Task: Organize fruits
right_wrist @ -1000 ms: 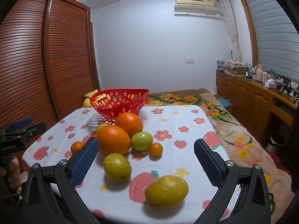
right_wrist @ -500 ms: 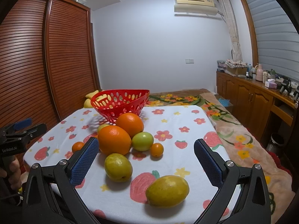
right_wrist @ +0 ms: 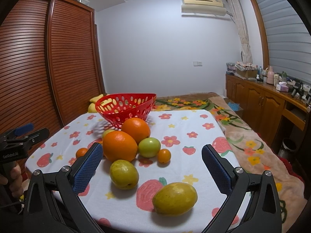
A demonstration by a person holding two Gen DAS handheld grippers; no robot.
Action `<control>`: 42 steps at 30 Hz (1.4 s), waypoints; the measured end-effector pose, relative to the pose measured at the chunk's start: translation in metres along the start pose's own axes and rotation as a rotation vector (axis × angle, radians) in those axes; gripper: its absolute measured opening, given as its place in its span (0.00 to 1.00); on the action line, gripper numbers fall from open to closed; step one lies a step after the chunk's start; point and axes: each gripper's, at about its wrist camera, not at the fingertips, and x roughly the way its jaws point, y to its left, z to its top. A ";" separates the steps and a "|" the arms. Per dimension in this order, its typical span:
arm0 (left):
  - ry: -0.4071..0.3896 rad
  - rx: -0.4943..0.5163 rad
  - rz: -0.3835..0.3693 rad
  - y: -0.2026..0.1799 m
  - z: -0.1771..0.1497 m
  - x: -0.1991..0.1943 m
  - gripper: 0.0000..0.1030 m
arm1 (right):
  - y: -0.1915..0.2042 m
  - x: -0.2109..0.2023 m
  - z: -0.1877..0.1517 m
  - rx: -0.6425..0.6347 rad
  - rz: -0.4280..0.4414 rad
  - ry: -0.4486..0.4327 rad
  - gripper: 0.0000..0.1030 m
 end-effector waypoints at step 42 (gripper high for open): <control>-0.008 0.005 -0.001 -0.002 0.006 -0.002 1.00 | 0.004 0.000 0.003 0.004 0.004 -0.002 1.00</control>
